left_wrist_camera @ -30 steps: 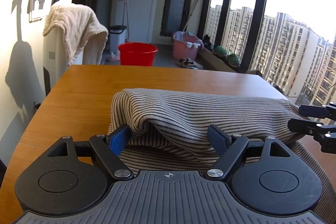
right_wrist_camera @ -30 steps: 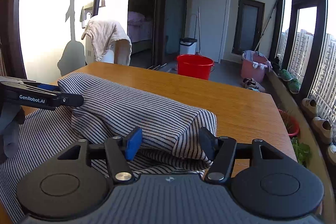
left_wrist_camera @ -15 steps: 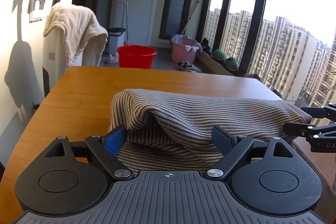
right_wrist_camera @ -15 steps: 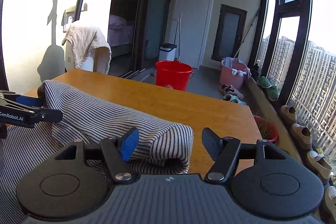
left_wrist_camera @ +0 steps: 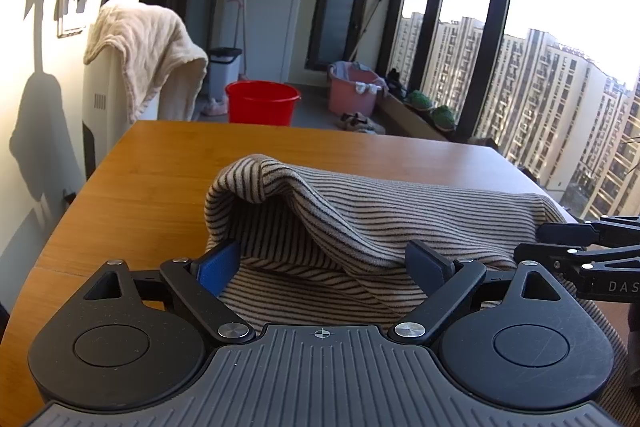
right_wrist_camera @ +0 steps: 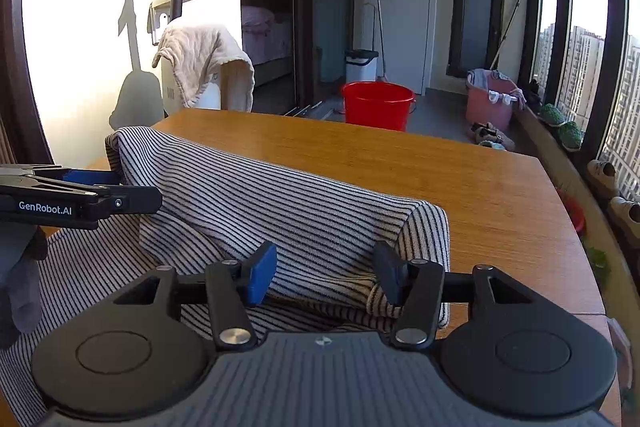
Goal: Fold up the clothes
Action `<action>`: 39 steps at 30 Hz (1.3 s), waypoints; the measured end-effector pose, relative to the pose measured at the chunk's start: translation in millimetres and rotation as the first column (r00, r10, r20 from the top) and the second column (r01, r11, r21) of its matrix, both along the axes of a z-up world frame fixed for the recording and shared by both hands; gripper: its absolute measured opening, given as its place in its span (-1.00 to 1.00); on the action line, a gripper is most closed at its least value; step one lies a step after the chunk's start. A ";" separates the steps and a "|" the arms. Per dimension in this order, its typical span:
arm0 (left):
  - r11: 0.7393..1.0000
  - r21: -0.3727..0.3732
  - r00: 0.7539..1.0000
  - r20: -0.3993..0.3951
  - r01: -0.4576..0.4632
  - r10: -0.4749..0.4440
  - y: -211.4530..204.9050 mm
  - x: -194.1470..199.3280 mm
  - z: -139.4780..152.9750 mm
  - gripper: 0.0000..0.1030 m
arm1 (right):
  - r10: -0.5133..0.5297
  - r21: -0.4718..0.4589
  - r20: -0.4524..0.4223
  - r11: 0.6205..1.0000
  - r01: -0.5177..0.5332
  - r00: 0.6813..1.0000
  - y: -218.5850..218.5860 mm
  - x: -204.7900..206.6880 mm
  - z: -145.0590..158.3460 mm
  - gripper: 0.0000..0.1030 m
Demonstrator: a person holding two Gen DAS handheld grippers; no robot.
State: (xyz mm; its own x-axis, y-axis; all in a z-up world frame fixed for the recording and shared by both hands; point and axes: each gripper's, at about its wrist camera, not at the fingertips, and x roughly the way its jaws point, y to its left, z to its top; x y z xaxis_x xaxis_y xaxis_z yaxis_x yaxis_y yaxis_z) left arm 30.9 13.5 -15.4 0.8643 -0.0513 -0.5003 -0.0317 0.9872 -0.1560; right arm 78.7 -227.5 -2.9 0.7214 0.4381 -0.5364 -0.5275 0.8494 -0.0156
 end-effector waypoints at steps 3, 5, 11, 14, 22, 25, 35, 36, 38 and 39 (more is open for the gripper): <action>1.000 -0.002 1.000 -0.012 0.000 0.000 0.4 1.8 -0.2 0.83 | 0.082 0.037 0.038 0.996 -0.083 0.996 -2.5 -5.0 17.0 0.22; 1.000 -0.002 1.000 -0.020 0.002 -0.002 0.1 2.9 -0.5 0.84 | 0.154 0.069 0.067 0.985 -0.158 0.986 0.6 0.3 32.3 0.54; 1.000 -0.012 0.999 -0.047 0.004 -0.005 1.6 6.3 -2.1 0.85 | 0.337 -0.003 0.004 0.942 -0.337 0.942 52.4 46.5 35.2 0.65; 0.998 -0.058 0.998 -0.060 -0.007 0.004 9.0 7.3 -4.3 0.77 | 0.359 0.018 -0.060 0.933 -0.359 0.931 67.6 70.0 26.2 0.72; 0.990 -0.138 0.998 -0.069 -0.016 0.007 21.3 7.2 -6.9 0.86 | 0.337 0.122 -0.158 0.939 -0.321 0.928 76.3 101.9 22.3 0.73; 0.988 -0.155 0.999 -0.054 -0.014 0.006 25.3 3.5 -4.3 0.86 | 0.355 0.090 -0.192 0.935 -0.343 0.915 88.6 103.5 12.4 0.73; 0.938 -0.302 0.978 0.061 -0.172 0.199 100.0 -50.2 34.2 0.91 | 0.451 -0.153 -0.082 0.876 -0.458 0.889 120.9 45.5 12.8 -0.17; 0.933 -0.318 0.977 0.068 -0.170 0.201 102.3 -51.1 37.5 0.91 | 0.482 -0.187 -0.042 0.857 -0.481 0.875 121.8 29.8 16.1 -0.26; 0.922 -0.352 0.975 0.081 -0.164 0.205 107.0 -52.9 44.2 0.92 | 0.548 -0.274 0.055 0.812 -0.516 0.834 120.2 -5.7 19.5 -0.28; 0.922 -0.355 0.977 0.086 -0.155 0.197 105.6 -52.9 47.1 0.93 | 0.576 -0.342 0.112 0.787 -0.513 0.809 118.6 -25.0 15.3 -0.29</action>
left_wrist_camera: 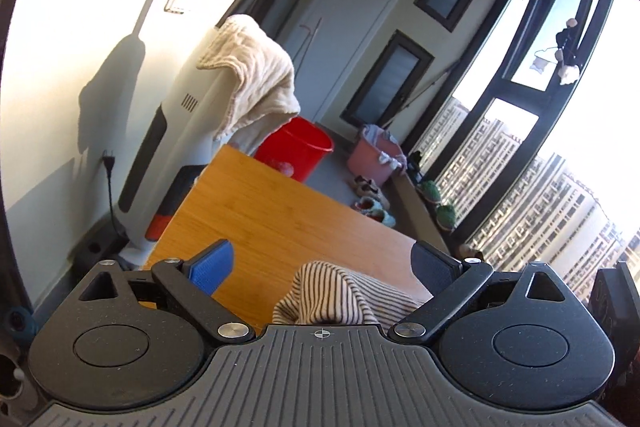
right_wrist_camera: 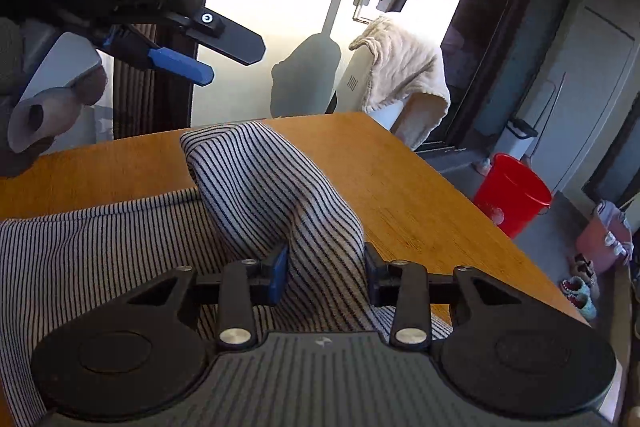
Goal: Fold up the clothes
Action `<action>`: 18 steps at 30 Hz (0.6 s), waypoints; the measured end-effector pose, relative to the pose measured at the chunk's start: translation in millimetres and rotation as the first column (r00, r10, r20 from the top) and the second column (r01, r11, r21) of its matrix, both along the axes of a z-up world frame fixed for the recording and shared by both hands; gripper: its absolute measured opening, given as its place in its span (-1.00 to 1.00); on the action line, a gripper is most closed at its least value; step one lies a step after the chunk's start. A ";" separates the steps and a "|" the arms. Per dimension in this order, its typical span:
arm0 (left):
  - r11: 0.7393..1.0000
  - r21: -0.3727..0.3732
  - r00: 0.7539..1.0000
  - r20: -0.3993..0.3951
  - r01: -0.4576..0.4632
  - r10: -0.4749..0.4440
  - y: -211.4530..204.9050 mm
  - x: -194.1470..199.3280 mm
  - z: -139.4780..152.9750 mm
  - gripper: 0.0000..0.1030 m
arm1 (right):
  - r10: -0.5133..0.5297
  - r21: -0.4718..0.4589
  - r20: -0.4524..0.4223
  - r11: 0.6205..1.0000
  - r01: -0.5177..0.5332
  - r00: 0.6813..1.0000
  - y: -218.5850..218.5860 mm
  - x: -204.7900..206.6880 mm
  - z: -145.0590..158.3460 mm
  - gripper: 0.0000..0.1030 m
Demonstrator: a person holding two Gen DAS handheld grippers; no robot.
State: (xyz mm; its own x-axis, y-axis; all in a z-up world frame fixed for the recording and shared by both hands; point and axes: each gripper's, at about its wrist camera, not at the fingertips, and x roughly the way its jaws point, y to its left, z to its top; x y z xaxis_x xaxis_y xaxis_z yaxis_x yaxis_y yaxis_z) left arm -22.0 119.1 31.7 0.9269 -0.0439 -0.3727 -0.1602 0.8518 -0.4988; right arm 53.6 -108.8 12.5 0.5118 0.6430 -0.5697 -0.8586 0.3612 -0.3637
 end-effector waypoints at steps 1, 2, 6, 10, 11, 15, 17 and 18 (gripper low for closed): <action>1.000 0.009 1.000 -0.001 0.018 -0.018 -4.3 1.9 1.4 0.94 | 0.031 -0.029 0.086 0.999 -0.029 0.996 -1.6 -19.0 -4.2 -0.29; 0.999 0.018 0.999 -0.004 0.037 -0.037 -7.9 5.0 1.8 0.94 | 0.031 -0.036 0.123 0.999 -0.026 0.992 -4.5 -27.8 -10.0 -0.29; 0.991 0.081 0.991 -0.082 0.111 -0.105 -36.8 15.2 -12.7 0.87 | 0.029 -0.064 0.264 0.998 -0.012 0.964 -16.0 -62.8 -32.9 -0.26; 0.967 0.206 0.976 -0.186 0.150 -0.112 -64.5 15.2 -32.9 0.51 | -0.078 0.065 0.105 0.995 0.072 0.991 -44.7 -56.7 -11.8 -0.09; 0.961 0.227 0.974 -0.194 0.157 -0.113 -67.5 12.6 -35.4 0.50 | -0.111 0.109 0.047 0.988 0.105 0.993 -52.4 -54.5 -2.1 -0.06; 0.953 0.256 0.973 -0.202 0.163 -0.112 -68.5 0.0 -39.3 0.58 | -0.246 0.305 -0.199 0.904 0.299 0.949 -104.5 -24.2 30.4 -0.04; 0.952 0.262 0.973 -0.204 0.159 -0.107 -68.5 -1.6 -40.8 0.63 | -0.302 0.279 -0.306 0.878 0.388 0.903 -121.7 -2.3 19.0 -0.03; 0.951 0.266 0.973 -0.204 0.159 -0.105 -68.8 -3.4 -41.5 0.65 | -0.327 0.262 -0.357 0.864 0.430 0.875 -130.2 8.6 13.1 -0.04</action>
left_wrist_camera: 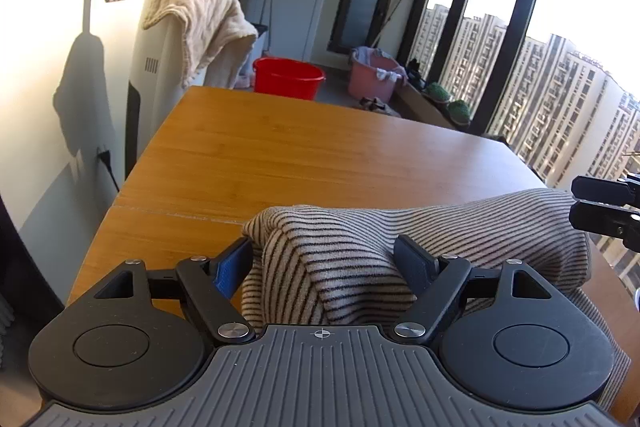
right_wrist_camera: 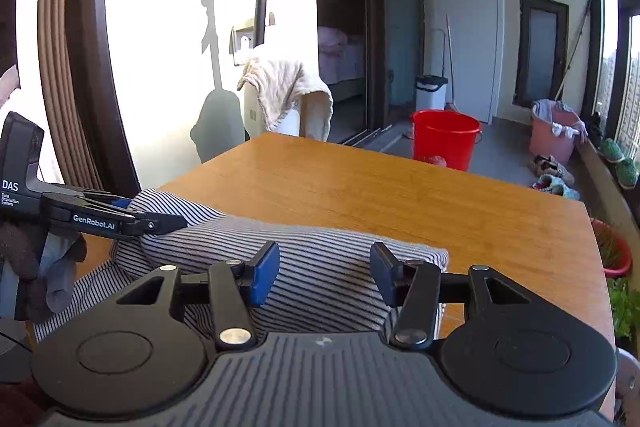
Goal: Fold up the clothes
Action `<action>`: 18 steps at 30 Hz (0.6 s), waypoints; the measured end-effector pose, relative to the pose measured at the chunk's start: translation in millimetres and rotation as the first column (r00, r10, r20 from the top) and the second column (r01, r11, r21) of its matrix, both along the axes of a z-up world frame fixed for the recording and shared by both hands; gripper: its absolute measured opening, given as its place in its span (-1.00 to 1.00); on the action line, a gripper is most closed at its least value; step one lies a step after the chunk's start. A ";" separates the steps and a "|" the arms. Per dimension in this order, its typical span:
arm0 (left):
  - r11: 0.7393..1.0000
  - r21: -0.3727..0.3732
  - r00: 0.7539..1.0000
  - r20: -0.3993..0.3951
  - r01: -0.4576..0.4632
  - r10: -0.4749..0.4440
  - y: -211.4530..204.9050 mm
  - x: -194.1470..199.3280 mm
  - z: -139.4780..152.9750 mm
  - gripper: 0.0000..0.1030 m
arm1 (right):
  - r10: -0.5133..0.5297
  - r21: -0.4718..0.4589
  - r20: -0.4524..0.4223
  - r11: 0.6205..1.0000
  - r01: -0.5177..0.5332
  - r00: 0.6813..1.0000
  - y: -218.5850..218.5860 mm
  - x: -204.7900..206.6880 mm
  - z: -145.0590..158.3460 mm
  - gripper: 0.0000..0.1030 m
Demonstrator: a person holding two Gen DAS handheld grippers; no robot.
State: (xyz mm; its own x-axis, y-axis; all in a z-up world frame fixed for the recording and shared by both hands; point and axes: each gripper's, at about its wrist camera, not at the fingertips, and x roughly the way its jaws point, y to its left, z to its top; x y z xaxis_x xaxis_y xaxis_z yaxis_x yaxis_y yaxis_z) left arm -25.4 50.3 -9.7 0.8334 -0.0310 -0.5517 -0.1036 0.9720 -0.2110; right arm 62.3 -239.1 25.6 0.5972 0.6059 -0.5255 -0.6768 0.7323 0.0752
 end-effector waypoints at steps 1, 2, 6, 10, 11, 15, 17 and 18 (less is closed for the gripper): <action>1.000 0.001 1.000 0.001 0.002 -0.002 -0.1 -1.4 -0.1 0.65 | -0.022 -0.013 -0.049 1.000 0.021 0.999 -5.8 7.4 -12.7 -0.04; 1.000 0.000 1.000 0.003 0.007 -0.007 0.2 -2.5 0.6 0.65 | -0.032 -0.017 -0.067 0.999 0.031 0.997 -9.3 10.0 -20.8 -0.04; 0.997 0.073 0.999 0.012 0.030 -0.031 -4.9 -11.4 7.4 0.65 | -0.020 -0.065 -0.002 0.998 0.020 1.000 -5.7 -1.0 -14.5 0.01; 0.992 0.110 0.998 0.002 0.055 -0.055 -4.6 -15.0 7.8 0.65 | 0.198 -0.112 0.111 0.976 -0.186 0.974 26.1 -7.2 16.3 0.68; 0.994 0.096 0.998 0.000 0.059 -0.060 -2.2 -14.8 7.1 0.65 | 0.267 -0.144 0.099 0.957 -0.252 0.959 41.0 -4.4 20.5 0.72; 0.998 0.009 0.998 -0.011 0.062 -0.062 10.3 -11.1 4.1 0.65 | 0.480 -0.265 0.039 0.851 -0.454 0.877 107.0 6.2 19.8 0.76; 0.998 -0.030 0.998 -0.011 0.059 -0.059 15.0 -12.3 2.6 0.65 | 0.524 -0.303 -0.014 0.809 -0.503 0.852 135.4 15.9 5.9 0.79; 0.998 -0.043 0.998 -0.009 0.054 -0.055 17.3 -13.6 2.8 0.65 | 0.536 -0.283 -0.072 0.798 -0.532 0.841 145.9 25.4 -1.5 0.79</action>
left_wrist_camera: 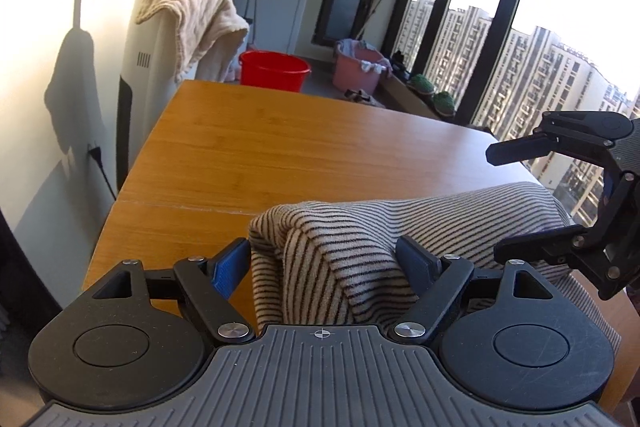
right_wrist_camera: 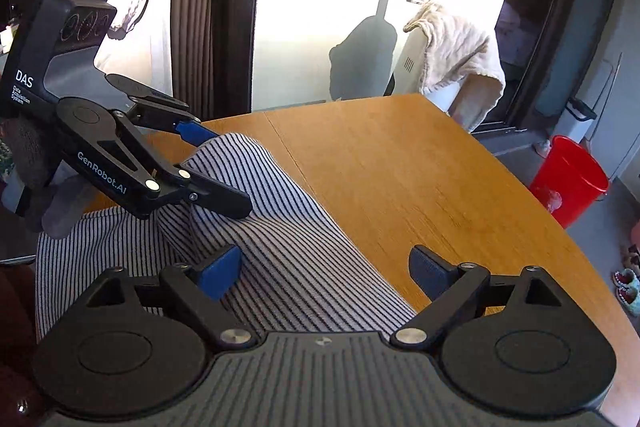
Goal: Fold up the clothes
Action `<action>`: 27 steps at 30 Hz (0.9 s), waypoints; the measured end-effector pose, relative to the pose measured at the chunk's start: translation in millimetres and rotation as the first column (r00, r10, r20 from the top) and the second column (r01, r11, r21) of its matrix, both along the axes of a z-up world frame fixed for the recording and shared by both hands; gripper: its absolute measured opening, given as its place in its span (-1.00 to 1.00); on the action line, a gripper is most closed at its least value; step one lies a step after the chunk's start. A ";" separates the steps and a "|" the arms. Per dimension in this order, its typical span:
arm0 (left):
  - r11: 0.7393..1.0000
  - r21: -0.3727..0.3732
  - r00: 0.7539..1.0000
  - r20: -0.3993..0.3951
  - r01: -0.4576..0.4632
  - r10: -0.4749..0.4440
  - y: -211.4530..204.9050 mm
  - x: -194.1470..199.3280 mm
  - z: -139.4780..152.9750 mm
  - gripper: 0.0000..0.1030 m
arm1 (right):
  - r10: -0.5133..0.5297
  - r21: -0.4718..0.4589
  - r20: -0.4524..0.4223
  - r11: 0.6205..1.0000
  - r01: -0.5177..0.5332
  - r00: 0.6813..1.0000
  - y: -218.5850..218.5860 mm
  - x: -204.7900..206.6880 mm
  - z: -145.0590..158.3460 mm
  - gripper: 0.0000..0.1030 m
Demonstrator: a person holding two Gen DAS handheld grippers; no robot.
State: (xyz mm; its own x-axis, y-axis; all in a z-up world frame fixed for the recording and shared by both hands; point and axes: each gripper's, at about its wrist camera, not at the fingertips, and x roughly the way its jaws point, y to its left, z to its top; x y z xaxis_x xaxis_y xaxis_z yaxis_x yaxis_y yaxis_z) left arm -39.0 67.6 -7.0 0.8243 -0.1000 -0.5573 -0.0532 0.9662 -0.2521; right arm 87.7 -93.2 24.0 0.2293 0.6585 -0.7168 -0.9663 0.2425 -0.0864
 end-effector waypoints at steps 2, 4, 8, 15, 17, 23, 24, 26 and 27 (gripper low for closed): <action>1.000 -0.025 1.000 0.003 -0.014 0.014 6.2 -4.0 1.3 0.65 | -0.014 0.016 -0.167 1.000 0.017 0.986 10.8 14.5 -13.5 0.79; 0.998 -0.046 0.999 0.006 -0.031 0.031 15.9 -11.1 4.0 0.65 | -0.035 0.048 -0.217 0.998 0.046 0.976 10.0 10.0 -22.0 0.78; 0.986 -0.161 0.999 -0.004 -0.049 0.049 34.7 -18.2 5.9 0.69 | -0.057 0.101 -0.118 0.992 0.069 0.991 -3.9 -25.3 -20.6 0.27; 0.942 -0.333 0.999 -0.040 -0.040 0.028 36.8 -10.3 6.0 0.89 | 0.034 0.051 0.381 0.997 -0.058 0.924 -26.2 -122.6 -28.9 -0.15; 0.954 -0.295 0.998 -0.045 -0.048 0.037 28.4 -9.3 4.5 0.88 | 0.033 0.032 0.439 0.998 -0.052 0.898 -32.2 -134.9 -35.5 -0.15; 0.994 -0.108 1.000 -0.024 -0.012 0.010 -1.7 -21.5 7.5 0.48 | -0.161 0.207 0.184 0.971 0.122 0.970 -86.2 -114.8 12.3 0.19; 0.998 -0.069 1.000 -0.019 -0.006 0.005 -6.8 -24.1 8.0 0.43 | -0.217 0.260 0.106 0.948 0.184 0.970 -100.7 -105.3 25.7 0.21; 1.000 -0.019 1.000 -0.013 0.012 -0.012 -14.7 -27.2 7.7 0.35 | -0.344 0.337 -0.001 0.884 0.324 0.939 -128.8 -84.1 40.5 0.21; 1.000 -0.009 1.000 -0.013 0.018 -0.018 -16.9 -27.5 7.2 0.31 | -0.429 0.361 -0.054 0.834 0.418 0.902 -143.6 -69.2 42.8 0.21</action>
